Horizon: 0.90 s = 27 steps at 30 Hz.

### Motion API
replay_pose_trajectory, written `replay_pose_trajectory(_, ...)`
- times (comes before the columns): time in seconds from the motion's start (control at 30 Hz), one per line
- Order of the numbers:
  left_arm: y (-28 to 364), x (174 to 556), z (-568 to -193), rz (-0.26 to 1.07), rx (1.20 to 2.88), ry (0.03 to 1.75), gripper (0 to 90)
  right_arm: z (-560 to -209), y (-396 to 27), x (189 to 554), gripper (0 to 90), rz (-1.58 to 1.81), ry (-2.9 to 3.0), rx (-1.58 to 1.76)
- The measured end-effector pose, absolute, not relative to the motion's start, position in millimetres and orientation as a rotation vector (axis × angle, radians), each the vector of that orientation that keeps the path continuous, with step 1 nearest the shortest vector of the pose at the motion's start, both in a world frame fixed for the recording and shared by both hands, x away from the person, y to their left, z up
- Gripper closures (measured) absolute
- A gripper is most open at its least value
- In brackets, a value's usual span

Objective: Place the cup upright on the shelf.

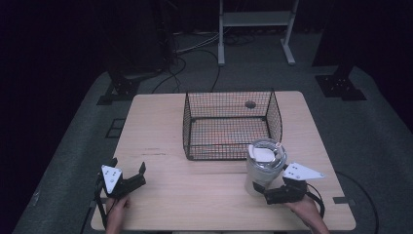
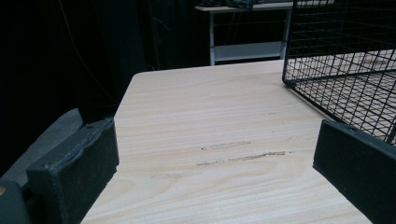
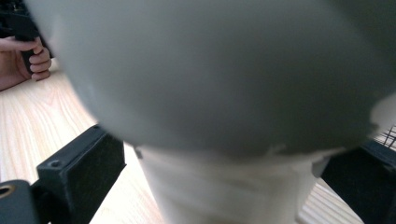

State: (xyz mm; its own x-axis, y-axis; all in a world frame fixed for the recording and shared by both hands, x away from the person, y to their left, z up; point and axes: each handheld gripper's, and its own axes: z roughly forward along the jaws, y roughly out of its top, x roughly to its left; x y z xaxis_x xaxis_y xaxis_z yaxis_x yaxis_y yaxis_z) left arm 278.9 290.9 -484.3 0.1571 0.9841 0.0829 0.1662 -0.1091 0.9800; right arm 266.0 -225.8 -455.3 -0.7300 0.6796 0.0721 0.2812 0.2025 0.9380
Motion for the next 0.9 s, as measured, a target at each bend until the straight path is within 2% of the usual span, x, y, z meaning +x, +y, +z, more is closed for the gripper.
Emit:
replay_pose_trajectory(0.63,290.9,279.0,-484.3,1.078,1.477,1.173,0.0,-460.8,-218.3,274.5,2.5,1.6,2.065,0.861)
replay_pose_trajectory(0.9,291.0,279.0,-484.4,1.077,1.475,1.173,0.0,-461.1,-218.2,275.8,7.6,1.602,2.044,0.832)
